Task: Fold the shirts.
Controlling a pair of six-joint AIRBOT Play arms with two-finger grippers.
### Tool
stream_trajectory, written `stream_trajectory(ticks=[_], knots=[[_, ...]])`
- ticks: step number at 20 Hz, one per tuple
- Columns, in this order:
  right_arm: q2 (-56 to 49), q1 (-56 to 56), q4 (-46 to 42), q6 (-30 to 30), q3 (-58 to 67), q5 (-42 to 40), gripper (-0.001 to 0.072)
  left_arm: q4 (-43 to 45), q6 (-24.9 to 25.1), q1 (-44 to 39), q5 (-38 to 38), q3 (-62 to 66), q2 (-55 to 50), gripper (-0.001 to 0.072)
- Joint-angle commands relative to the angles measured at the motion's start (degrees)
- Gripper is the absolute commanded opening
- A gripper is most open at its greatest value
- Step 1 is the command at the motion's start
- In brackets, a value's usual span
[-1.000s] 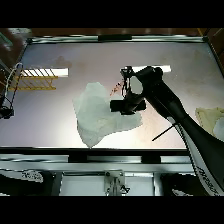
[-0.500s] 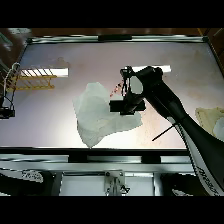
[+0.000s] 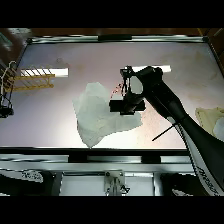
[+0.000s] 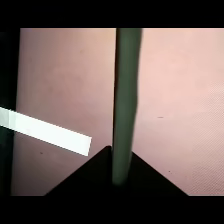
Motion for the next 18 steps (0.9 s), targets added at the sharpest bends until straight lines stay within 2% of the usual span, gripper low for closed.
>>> stream_trajectory(ticks=[1, 4, 6, 10, 14, 18], knots=[[0.0, 0.0, -0.7, -0.1, 0.0, -0.1, 0.0067, -0.1, -4.0, 0.0, 0.1, 2.3, 2.3, 0.0055], [0.0, 0.0, -4.2, -1.3, 0.1, 1.7, 0.0068, -0.4, -5.3, -1.0, -0.1, 3.6, 6.4, 0.0054], [0.0, -0.1, -7.8, -2.8, 0.7, 4.9, 0.0068, -0.7, -8.9, -2.3, -0.5, 4.4, 9.7, 0.0054], [0.0, -3.1, -9.0, -6.0, 4.1, 10.7, 0.0068, -8.3, -10.9, -7.0, -5.1, 6.0, 16.9, 0.0054], [0.1, -8.2, -9.1, -9.8, 9.2, 12.1, 0.0067, -14.9, -12.2, -16.2, -16.3, 6.0, 24.2, 0.0054], [0.1, -13.6, -10.7, -13.6, 14.6, 13.6, 0.0067, -14.9, -14.2, -32.3, -30.4, 5.9, 29.9, 0.0053]])
